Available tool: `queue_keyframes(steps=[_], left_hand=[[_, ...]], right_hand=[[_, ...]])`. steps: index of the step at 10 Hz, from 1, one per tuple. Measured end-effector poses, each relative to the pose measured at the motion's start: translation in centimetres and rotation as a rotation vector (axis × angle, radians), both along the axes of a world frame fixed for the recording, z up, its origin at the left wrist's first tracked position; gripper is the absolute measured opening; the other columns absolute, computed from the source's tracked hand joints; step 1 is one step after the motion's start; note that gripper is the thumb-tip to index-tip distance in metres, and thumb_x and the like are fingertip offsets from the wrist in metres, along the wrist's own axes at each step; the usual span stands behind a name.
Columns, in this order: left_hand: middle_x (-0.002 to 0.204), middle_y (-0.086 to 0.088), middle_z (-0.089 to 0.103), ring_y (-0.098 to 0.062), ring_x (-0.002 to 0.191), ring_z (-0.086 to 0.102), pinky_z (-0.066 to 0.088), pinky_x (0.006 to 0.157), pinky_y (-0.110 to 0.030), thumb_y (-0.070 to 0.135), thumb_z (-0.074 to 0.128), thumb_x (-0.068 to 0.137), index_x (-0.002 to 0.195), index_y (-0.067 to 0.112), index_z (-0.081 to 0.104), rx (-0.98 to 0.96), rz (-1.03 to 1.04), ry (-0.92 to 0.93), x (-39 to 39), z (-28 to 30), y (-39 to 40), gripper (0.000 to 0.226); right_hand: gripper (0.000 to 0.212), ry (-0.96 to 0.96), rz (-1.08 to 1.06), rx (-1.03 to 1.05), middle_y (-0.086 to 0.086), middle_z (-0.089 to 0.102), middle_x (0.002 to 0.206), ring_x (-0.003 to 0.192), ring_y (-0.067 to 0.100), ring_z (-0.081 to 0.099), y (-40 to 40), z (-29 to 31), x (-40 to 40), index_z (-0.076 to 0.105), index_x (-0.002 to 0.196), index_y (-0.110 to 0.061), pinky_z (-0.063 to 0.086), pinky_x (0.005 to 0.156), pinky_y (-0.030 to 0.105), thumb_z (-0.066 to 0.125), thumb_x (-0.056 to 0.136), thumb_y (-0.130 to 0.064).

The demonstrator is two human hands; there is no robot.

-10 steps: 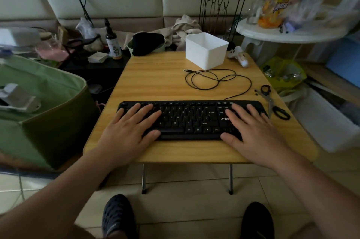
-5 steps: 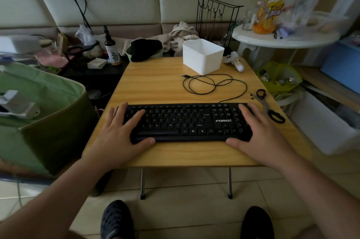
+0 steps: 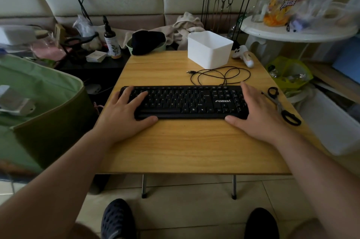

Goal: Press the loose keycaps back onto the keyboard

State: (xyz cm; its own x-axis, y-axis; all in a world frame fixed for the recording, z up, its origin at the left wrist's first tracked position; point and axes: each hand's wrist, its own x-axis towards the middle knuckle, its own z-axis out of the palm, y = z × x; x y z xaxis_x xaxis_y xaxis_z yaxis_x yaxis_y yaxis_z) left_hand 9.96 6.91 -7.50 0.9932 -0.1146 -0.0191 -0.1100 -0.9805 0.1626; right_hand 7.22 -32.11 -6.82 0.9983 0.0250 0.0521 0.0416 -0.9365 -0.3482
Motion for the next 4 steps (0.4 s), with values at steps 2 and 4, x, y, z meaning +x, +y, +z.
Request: queue_keyframes(steps=[2,4], left_hand=[[0.172,0.010,-0.003,-0.031,0.159,0.004,0.019,0.125,-0.057,0.096,0.049,0.072,0.162,0.049,0.006,-0.113,0.026,-0.038,-0.3,0.1,0.0,0.110],[0.168,0.004,-0.030,-0.035,0.158,-0.016,0.008,0.128,-0.058,0.067,0.058,0.093,0.157,0.048,-0.022,-0.248,0.197,0.006,-4.8,0.2,-1.8,0.104]], right_hand=[[0.118,0.004,-0.068,0.047,-0.020,-0.011,0.170,0.158,0.023,0.007,-0.1,-0.6,0.2,-0.018,0.155,-0.051,0.025,0.120,0.057,0.069,0.078,-0.076],[0.114,-0.119,-0.121,0.139,-0.015,-0.002,0.170,0.157,0.022,0.009,0.2,-0.8,-3.5,-0.011,0.160,-0.041,0.025,0.121,0.048,0.075,0.086,-0.054]])
